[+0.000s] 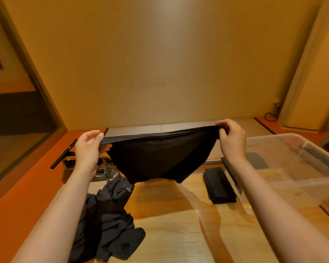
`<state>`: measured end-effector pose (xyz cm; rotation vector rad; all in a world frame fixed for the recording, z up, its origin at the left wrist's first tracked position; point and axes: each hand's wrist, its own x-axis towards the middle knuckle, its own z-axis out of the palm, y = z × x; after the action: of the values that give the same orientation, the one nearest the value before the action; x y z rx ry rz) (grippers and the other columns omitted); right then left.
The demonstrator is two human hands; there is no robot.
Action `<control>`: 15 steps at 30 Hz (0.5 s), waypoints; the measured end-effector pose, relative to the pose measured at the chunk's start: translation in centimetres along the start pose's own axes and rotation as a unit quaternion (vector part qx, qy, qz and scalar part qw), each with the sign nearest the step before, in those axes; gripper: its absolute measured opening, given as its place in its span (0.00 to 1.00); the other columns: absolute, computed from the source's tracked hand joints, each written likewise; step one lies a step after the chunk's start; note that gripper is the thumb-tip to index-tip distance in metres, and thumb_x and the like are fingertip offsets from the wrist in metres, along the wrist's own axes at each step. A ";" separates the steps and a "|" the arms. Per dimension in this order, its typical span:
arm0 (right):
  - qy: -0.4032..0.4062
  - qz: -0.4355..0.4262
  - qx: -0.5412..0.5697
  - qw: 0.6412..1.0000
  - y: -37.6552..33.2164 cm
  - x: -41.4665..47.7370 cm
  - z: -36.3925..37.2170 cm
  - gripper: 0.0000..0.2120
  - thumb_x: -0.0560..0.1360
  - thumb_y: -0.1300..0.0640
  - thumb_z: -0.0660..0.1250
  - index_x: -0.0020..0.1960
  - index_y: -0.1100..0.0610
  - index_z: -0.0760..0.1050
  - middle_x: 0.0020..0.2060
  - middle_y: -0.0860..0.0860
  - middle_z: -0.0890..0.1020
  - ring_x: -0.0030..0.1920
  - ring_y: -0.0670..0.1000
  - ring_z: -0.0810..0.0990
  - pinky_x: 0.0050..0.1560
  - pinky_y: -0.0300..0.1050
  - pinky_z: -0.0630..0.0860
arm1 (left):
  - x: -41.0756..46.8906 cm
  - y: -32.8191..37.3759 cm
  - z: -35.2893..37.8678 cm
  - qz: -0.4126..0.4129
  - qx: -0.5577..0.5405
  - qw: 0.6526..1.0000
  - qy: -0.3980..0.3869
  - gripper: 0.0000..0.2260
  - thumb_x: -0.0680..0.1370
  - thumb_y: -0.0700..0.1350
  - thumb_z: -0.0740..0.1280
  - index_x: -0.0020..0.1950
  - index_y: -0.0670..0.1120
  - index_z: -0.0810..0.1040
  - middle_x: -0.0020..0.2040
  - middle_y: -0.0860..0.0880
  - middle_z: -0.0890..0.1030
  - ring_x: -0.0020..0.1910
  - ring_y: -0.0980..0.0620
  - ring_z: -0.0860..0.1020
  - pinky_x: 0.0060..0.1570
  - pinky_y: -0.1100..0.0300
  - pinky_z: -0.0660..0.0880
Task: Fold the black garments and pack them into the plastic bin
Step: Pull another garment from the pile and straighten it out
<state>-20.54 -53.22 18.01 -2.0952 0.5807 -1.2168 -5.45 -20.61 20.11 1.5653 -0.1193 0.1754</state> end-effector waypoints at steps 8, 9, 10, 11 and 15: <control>0.039 -0.069 0.007 0.997 -3.6 4.3 -3.3 0.10 0.77 0.68 0.61 0.53 0.60 0.79 0.48 0.55 0.80 0.50 0.52 0.78 0.49 0.39 0.71 | -0.6 5.1 -2.3 0.076 0.045 0.991 -0.098 0.20 0.74 0.30 0.68 0.58 0.53 0.79 0.59 0.46 0.80 0.58 0.52 0.79 0.58 0.59 0.74; 0.041 -0.075 0.005 0.996 -4.0 4.7 -3.7 0.11 0.77 0.68 0.61 0.53 0.60 0.79 0.49 0.55 0.80 0.51 0.52 0.78 0.50 0.38 0.70 | -0.6 5.5 -2.3 0.087 0.045 0.991 -0.093 0.19 0.75 0.30 0.67 0.59 0.50 0.78 0.58 0.46 0.81 0.57 0.52 0.79 0.55 0.62 0.75; 0.043 -0.079 0.004 0.996 -4.3 5.0 -4.0 0.11 0.77 0.68 0.61 0.54 0.60 0.79 0.49 0.55 0.80 0.51 0.52 0.78 0.50 0.37 0.70 | -0.5 6.0 -2.3 0.096 0.044 0.991 -0.082 0.18 0.76 0.30 0.65 0.60 0.49 0.78 0.56 0.45 0.81 0.55 0.52 0.80 0.53 0.65 0.76; 0.049 -0.083 0.004 0.995 -4.7 5.4 -4.2 0.11 0.77 0.68 0.61 0.54 0.60 0.79 0.50 0.55 0.80 0.51 0.52 0.78 0.50 0.37 0.70 | -0.4 6.4 -2.2 0.103 0.039 0.991 -0.073 0.15 0.78 0.32 0.63 0.60 0.47 0.78 0.54 0.46 0.82 0.53 0.52 0.81 0.50 0.66 0.77; 0.074 -0.089 0.010 0.993 -6.2 7.2 -5.3 0.10 0.77 0.65 0.62 0.53 0.60 0.80 0.48 0.55 0.81 0.49 0.52 0.78 0.49 0.38 0.70 | 0.6 8.4 -1.7 0.135 -0.008 0.990 -0.045 0.09 0.82 0.38 0.60 0.58 0.42 0.77 0.46 0.47 0.82 0.48 0.49 0.82 0.42 0.67 0.79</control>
<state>-21.42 -55.12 28.66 -2.0889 0.4509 -1.4817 -6.46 -18.94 28.44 1.5373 -0.4040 0.3148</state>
